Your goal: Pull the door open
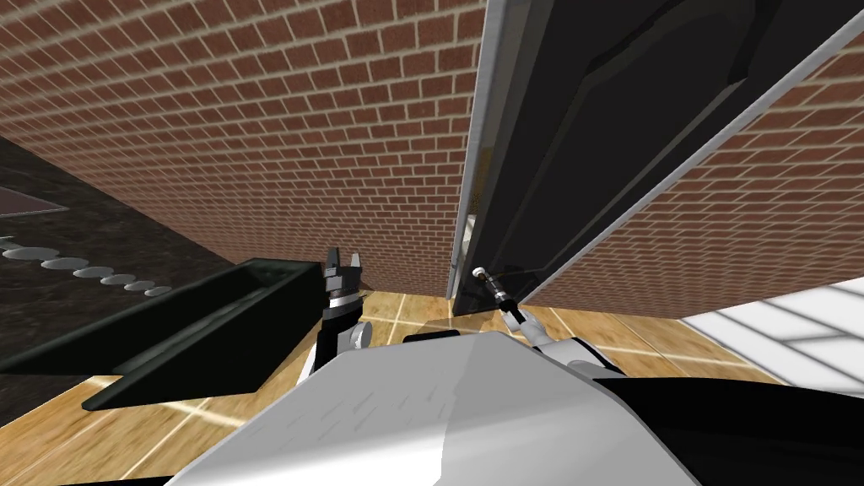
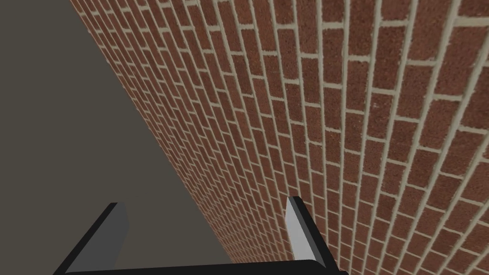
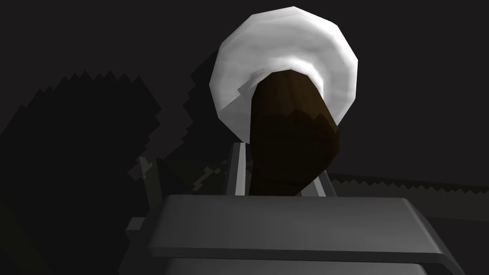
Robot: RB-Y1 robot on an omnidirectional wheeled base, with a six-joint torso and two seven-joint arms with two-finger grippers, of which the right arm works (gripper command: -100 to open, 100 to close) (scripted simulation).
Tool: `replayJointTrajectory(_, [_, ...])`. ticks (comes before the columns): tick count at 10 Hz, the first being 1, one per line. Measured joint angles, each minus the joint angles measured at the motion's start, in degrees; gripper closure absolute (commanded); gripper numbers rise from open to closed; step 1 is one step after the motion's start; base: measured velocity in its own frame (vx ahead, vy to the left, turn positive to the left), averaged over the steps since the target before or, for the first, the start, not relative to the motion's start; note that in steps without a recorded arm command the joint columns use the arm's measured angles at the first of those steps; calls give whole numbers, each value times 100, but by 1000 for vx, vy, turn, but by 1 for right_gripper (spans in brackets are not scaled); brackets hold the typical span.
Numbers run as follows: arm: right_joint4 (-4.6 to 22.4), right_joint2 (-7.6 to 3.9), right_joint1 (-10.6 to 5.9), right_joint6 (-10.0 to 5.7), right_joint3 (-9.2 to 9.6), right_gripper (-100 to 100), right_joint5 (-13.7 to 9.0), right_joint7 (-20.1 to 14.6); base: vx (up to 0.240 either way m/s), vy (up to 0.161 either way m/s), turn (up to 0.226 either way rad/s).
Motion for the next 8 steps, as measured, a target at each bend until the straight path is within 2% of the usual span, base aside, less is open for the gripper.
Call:
replayJointTrajectory(2, [155,-73,-9,-231,66,100,40,-97,-146,-49,80])
replayJointTrajectory(3, [33,-155,118,-303,109,100,64,-177,-165,-75,79])
replayJointTrajectory(5, [55,-242,204,-496,190,100,113,-291,-118,-51,46])
replayJointTrajectory(6, [179,-261,182,-621,227,100,137,-323,-134,-61,85])
replayJointTrajectory(7, [124,-329,270,-705,265,100,158,-386,-124,-65,67])
replayJointTrajectory(8, [247,-361,244,-837,308,100,185,-440,-160,-73,85])
